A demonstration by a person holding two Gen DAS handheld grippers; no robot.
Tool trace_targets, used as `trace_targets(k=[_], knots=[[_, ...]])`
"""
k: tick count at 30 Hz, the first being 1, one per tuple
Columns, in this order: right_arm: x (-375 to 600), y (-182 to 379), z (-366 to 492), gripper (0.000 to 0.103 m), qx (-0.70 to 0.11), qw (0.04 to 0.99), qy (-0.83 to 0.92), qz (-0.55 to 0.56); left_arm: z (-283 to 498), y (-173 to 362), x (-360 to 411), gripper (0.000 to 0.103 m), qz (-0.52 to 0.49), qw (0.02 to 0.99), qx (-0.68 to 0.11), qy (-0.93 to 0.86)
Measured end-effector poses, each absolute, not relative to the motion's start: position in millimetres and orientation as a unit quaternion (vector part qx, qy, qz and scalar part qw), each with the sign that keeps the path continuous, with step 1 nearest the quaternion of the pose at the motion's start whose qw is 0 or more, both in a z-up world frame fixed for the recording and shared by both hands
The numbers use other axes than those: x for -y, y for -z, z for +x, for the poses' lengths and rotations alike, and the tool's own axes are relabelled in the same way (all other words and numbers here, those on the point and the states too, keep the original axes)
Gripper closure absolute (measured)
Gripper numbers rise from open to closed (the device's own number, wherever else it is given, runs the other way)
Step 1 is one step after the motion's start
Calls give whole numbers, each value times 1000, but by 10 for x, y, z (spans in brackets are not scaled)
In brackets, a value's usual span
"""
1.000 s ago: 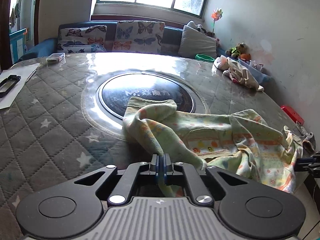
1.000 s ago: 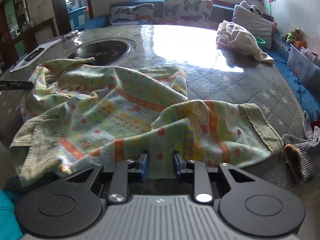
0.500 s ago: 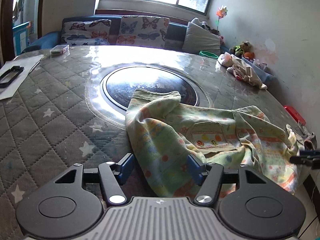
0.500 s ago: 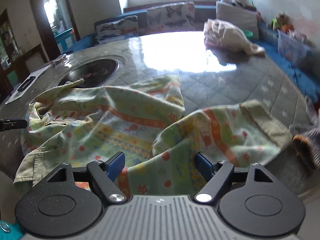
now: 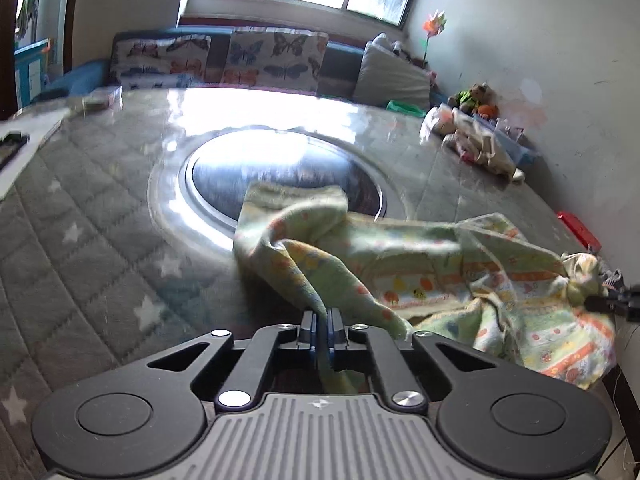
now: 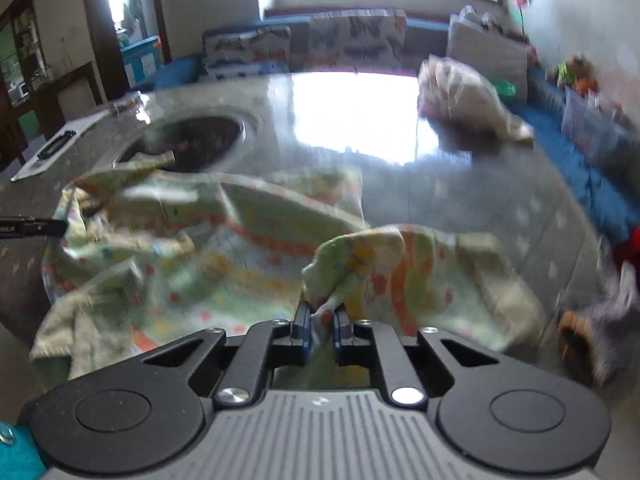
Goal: Fold clothes
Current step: 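Grasp the shirt hem with both grippers and lift it high, then swing the shirt down flat onto the table and release both grippers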
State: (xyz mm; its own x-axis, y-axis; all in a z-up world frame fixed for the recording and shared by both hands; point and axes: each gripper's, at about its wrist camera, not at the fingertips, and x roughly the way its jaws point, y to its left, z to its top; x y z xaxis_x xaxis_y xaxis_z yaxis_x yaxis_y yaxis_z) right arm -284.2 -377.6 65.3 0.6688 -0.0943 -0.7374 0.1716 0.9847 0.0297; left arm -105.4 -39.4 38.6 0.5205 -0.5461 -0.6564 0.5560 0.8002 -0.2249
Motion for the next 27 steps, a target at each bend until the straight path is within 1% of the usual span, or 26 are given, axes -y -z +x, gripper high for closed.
trace_targets(k=[5, 9, 14, 17, 23, 25, 27], knots=[[3711, -1108, -2496, 95, -345, 937, 59, -2, -905, -682, 468, 98, 8, 888, -332, 317], [3698, -1464, -2052, 96, -305, 950, 50, -37, -591, -1020, 543, 99, 16, 906, -297, 301], [3737, -1889, -1421, 96, -262, 963, 49, -41, 13, -1516, 608, 99, 9, 924, -277, 263], [3721, -2194, -975, 96, -224, 973, 45, -44, 339, -1899, 584, 99, -3, 937, -251, 242], [3743, -2597, -615, 96, -154, 987, 38, -21, 597, -2543, 405, 99, -20, 961, -185, 205], [3807, -2651, -568, 96, -153, 988, 28, -5, 565, -2637, 320, 99, -20, 964, -174, 200], [3828, -2572, -574, 96, -180, 983, 16, -4, 486, -2613, 261, 99, -7, 963, -184, 196]])
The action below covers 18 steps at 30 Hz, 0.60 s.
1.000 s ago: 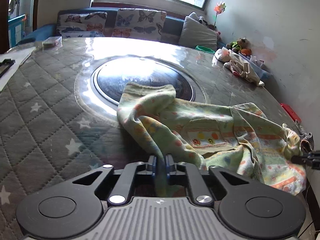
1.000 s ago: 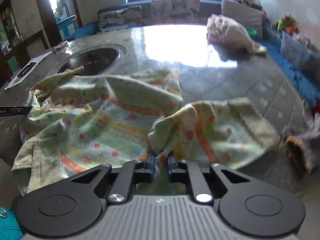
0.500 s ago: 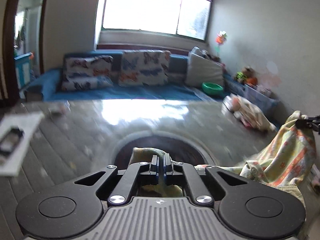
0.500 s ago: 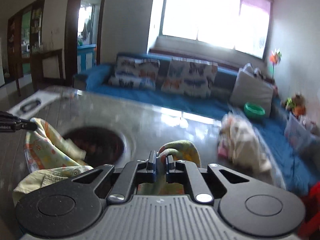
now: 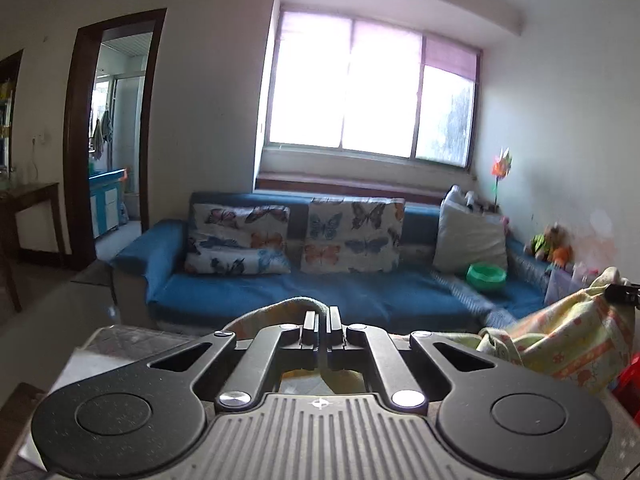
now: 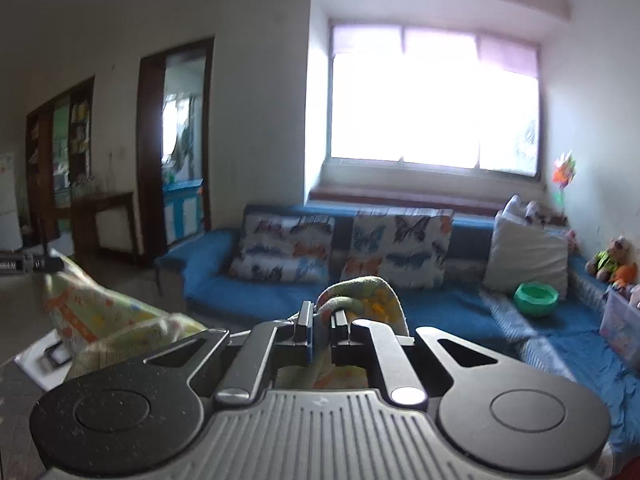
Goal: Fold clothes
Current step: 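Swing the shirt down flat onto the table and release both grippers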
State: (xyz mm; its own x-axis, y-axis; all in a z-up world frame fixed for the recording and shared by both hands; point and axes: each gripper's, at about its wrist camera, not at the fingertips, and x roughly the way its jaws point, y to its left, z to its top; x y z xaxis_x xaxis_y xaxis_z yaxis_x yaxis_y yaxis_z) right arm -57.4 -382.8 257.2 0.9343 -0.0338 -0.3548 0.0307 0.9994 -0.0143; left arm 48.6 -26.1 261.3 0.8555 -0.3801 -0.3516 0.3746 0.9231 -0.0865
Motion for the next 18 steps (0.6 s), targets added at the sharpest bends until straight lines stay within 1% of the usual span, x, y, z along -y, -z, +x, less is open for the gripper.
trace_targets(k=[3, 9, 13, 16, 17, 18], knots=[[3832, -2298, -654, 96, -228, 974, 3, -13, 309, -2384, 165, 99, 10, 954, -220, 202], [3707, -1466, -882, 96, -363, 931, -16, -42, -175, -1525, 2, 99, 40, 916, -336, 215], [3608, -908, -1117, 96, -436, 898, -24, -40, -488, -907, -88, 99, 48, 879, -421, 219], [3530, -652, -1333, 93, -465, 883, -23, -54, -702, -606, -126, 99, 61, 863, -451, 221], [3512, -596, -1419, 90, -471, 880, -21, -61, -770, -539, -138, 99, 68, 860, -455, 220], [3515, -576, -1491, 83, -474, 878, -15, -70, -838, -471, -150, 99, 76, 858, -459, 218]])
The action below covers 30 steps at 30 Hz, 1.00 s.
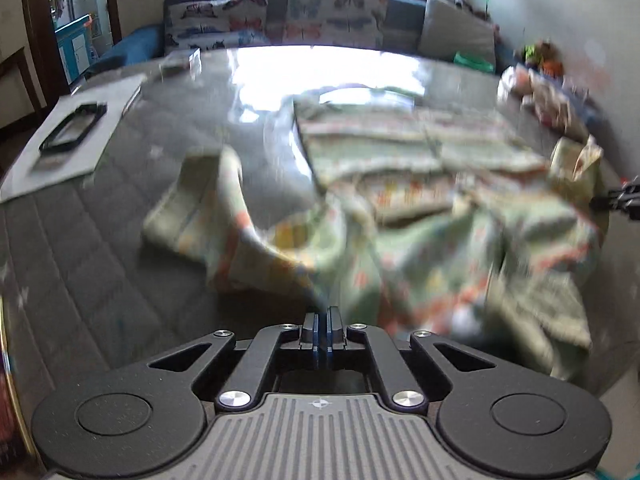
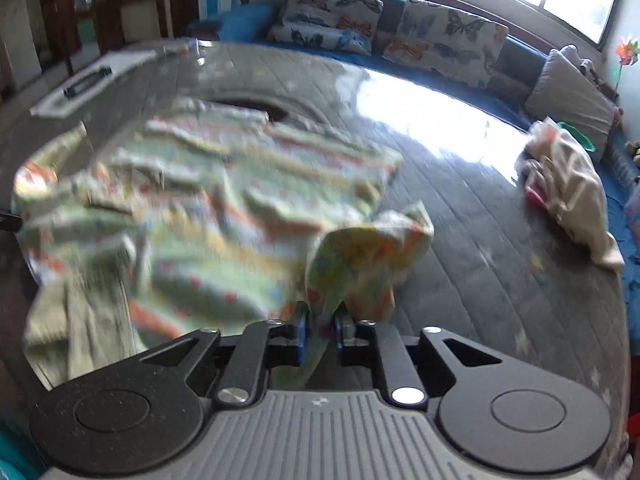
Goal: Fold clothes
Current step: 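Swing the shirt down flat onto the table and release both grippers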
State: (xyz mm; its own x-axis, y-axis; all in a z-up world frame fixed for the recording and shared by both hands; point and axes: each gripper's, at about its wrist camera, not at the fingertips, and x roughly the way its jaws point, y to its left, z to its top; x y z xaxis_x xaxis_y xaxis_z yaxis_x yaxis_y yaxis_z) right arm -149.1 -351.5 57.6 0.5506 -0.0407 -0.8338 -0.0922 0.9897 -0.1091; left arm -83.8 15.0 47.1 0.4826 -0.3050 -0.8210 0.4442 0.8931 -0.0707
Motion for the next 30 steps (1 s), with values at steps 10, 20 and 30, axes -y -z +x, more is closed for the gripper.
trace_targets(k=[10, 20, 30], knots=[[3188, -875, -2110, 73, -405, 903, -50, -136, -1070, -630, -333, 93, 73, 881, -417, 211], [2481, -564, -1993, 54, -404, 887, -201, -100, -1154, -736, 217, 72, 64, 875, -379, 294], [2329, -297, -1977, 94, -425, 878, -193, -108, -1132, -357, 802, 72, 48, 840, -397, 366]])
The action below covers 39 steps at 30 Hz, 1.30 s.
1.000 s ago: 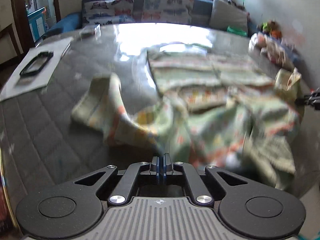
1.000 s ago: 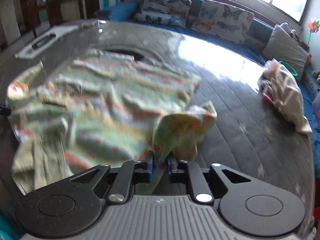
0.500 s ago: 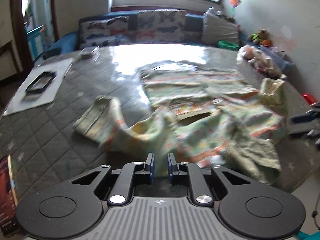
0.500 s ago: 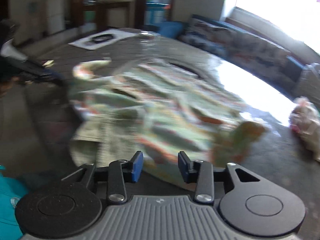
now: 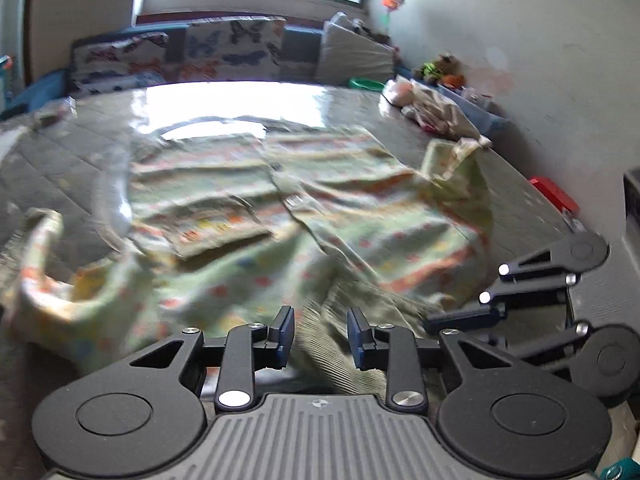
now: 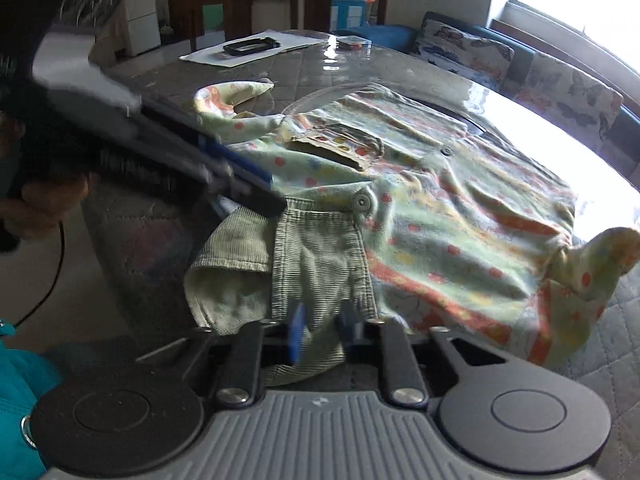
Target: Fold clothes
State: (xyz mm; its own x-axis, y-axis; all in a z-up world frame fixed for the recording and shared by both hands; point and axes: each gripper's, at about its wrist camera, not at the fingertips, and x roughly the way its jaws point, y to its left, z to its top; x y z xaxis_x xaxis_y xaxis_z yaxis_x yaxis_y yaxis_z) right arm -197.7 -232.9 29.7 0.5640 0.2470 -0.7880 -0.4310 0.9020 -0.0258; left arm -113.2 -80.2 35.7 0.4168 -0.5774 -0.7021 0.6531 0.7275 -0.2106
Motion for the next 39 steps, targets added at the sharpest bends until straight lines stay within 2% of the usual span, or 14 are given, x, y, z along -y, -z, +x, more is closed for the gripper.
trace_targets(k=[3, 7, 10, 15, 19, 21, 23, 27, 31, 39], knots=[[2377, -327, -2027, 99, -429, 874, -201, -109, -1172, -281, 808, 72, 50, 830, -408, 376], [2417, -338, -2180, 99, -438, 861, -238, -103, -1283, -245, 776, 71, 61, 817, -411, 400], [2587, -392, -2266, 97, -429, 871, -232, -57, -1324, -284, 741, 70, 74, 817, -406, 402], [3205, -678, -2355, 95, -375, 915, -148, 14, -1272, -455, 664, 69, 67, 823, -396, 401], [3755, -723, -2284, 95, -360, 931, -46, 29, -1277, -635, 713, 66, 63, 833, -370, 407], [3998, -637, -2185, 91, -369, 928, -5, 46, -1273, -679, 811, 59, 62, 834, -362, 412], [4192, -519, -2042, 91, -379, 923, 6, 73, -1263, -677, 936, 59, 65, 832, -361, 416], [4368, -332, -1848, 79, -386, 918, 10, 94, -1222, -546, 1192, 57, 74, 824, -377, 417], [4347, -198, -1601, 79, -390, 915, 11, 102, -1201, -403, 1324, 57, 80, 814, -398, 415], [4101, -316, -1334, 75, -357, 925, -71, 114, -1184, -278, 1324, 53, 77, 808, -412, 413]])
